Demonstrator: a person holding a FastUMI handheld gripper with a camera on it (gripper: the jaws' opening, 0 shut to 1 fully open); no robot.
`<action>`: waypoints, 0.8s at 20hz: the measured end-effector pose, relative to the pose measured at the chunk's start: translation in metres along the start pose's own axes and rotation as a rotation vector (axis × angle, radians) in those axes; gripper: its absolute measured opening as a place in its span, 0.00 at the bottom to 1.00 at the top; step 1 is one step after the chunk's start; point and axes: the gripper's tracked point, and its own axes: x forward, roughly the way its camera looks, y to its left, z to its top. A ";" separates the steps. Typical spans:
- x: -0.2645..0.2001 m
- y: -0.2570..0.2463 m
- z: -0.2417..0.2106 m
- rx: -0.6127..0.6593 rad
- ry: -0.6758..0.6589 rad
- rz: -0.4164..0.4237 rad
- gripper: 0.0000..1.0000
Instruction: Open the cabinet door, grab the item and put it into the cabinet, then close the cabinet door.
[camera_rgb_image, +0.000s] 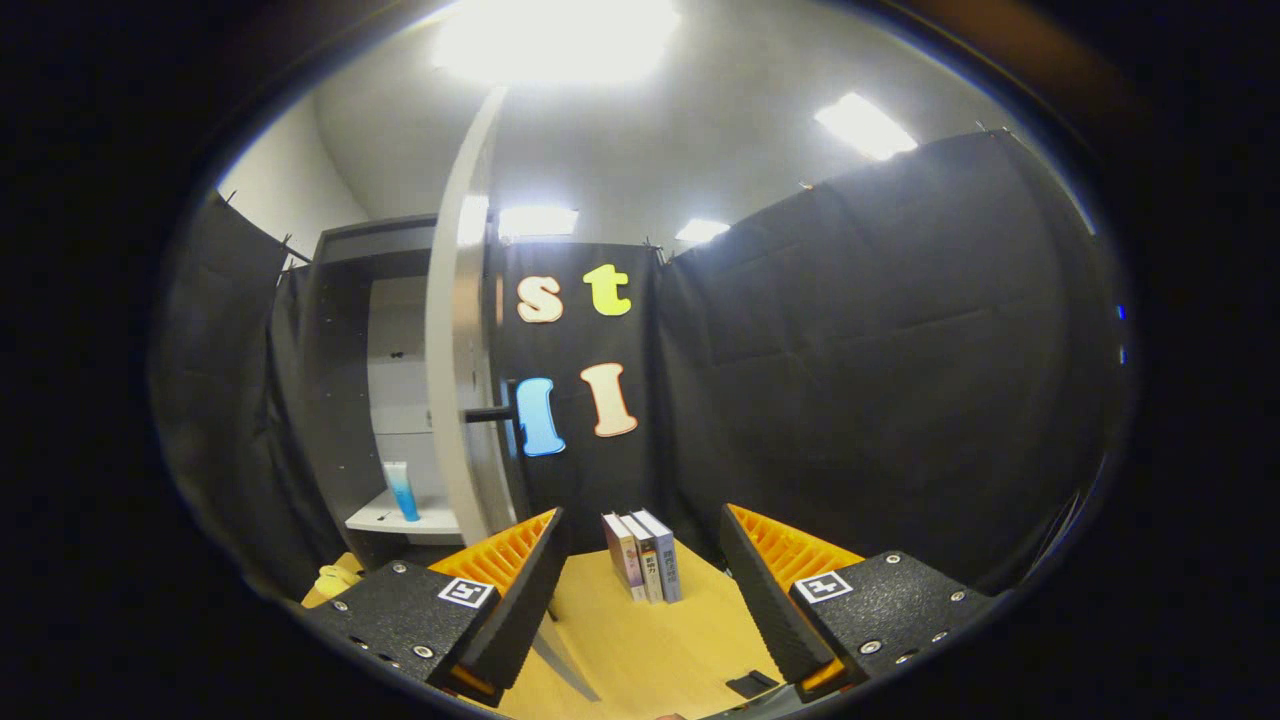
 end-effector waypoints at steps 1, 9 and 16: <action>0.011 -0.004 0.001 0.001 -0.002 -0.023 0.93; 0.065 0.011 -0.002 0.009 0.036 -0.070 0.95; 0.051 0.030 0.005 -0.082 -0.012 -0.055 0.92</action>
